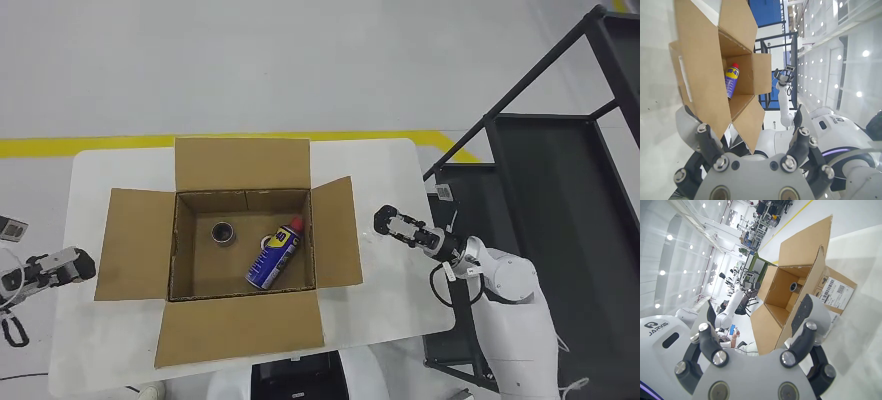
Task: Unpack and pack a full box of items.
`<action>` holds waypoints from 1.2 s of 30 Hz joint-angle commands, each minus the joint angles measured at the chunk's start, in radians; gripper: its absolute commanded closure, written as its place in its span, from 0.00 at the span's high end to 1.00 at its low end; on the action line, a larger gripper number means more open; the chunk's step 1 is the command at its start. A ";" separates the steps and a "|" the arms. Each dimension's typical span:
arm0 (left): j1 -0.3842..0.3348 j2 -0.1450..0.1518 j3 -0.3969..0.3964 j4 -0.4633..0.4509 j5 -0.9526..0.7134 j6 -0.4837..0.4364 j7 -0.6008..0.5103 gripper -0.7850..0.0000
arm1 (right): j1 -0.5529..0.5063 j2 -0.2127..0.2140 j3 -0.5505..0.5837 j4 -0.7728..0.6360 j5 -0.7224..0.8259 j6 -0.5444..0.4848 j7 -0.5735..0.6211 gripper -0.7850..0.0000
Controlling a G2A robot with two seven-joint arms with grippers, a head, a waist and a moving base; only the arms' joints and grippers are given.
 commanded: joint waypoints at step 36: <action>-0.257 0.020 0.475 -0.165 -0.148 0.044 -0.044 1.00 | 0.155 0.028 -0.338 0.083 0.051 0.104 0.021 1.00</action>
